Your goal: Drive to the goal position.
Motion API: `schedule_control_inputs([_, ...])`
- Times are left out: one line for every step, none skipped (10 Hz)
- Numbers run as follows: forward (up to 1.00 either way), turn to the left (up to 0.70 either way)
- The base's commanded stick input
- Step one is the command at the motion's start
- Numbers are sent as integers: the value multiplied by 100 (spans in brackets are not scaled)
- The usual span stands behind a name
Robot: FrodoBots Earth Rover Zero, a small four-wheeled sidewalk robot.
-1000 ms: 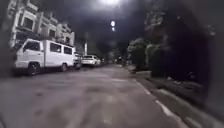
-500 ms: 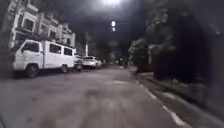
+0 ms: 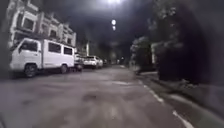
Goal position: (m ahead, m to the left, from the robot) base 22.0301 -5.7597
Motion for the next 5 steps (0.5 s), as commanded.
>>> schedule_control_inputs([50,0])
schedule_control_inputs([50,0])
schedule_control_inputs([50,0])
schedule_control_inputs([50,0])
schedule_control_inputs([50,0])
